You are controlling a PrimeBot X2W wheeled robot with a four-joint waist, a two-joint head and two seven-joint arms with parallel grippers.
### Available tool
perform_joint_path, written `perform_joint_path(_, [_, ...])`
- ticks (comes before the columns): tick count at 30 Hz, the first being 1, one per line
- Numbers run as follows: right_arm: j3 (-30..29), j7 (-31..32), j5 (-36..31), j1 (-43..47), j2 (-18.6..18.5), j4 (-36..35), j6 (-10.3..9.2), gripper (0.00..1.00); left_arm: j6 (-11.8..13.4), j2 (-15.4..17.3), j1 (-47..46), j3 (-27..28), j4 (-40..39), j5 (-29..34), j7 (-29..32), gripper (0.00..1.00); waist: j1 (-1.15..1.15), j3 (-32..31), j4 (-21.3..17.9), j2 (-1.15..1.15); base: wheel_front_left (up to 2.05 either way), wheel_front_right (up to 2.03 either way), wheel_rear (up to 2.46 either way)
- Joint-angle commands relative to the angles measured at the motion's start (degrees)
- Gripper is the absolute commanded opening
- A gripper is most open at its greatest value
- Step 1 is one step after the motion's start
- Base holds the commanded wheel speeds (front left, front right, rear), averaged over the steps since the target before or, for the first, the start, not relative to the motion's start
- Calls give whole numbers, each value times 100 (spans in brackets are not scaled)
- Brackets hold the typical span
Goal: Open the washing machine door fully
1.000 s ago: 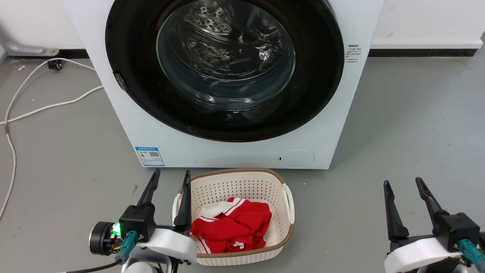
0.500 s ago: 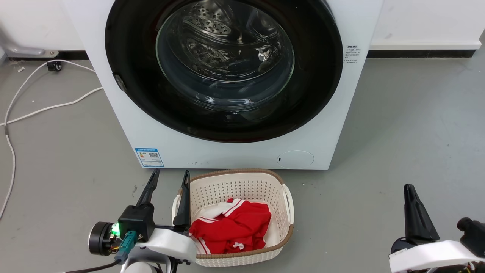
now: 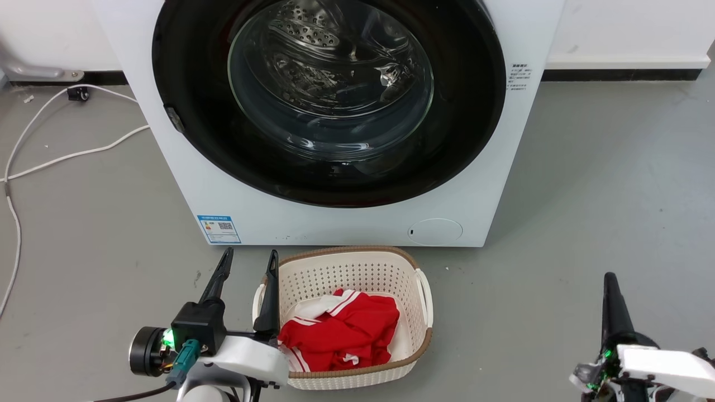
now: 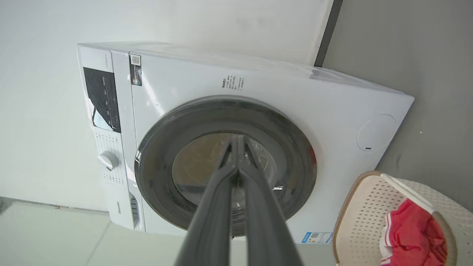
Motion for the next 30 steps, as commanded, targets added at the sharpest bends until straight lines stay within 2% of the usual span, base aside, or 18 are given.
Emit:
perform_joint_path(1, [-36, -34, 470, -119, 5, 25, -2, 0, -7, 11, 16, 21, -22, -20, -16, 100, 0, 31, -12, 0, 0, 0, 0])
perform_joint_path(7, [-404, 190, 1805, -563, 1, 182, -1, 0, 26, 10, -69, 68, -88, -31, -16, 100, 0, 205, -83, 0, 0, 0, 0])
perform_joint_path(12, [-768, 533, 2416, -1160, -333, 475, -1, 0, 41, 11, -153, 68, -144, -36, -16, 100, 0, 412, -106, 0, 0, 0, 0])
perform_joint_path(22, [-767, 1234, 2806, -2845, -1388, 1432, -1, 0, 52, 10, -430, 67, -283, 49, -16, 100, 0, 944, -56, 0, 0, 0, 0])
perform_joint_path(30, [-172, 2004, 2727, -4351, -2173, 2268, -1, 0, 117, 10, -683, 2, -486, -14, -16, 100, 0, 1398, 76, 0, 0, 0, 0])
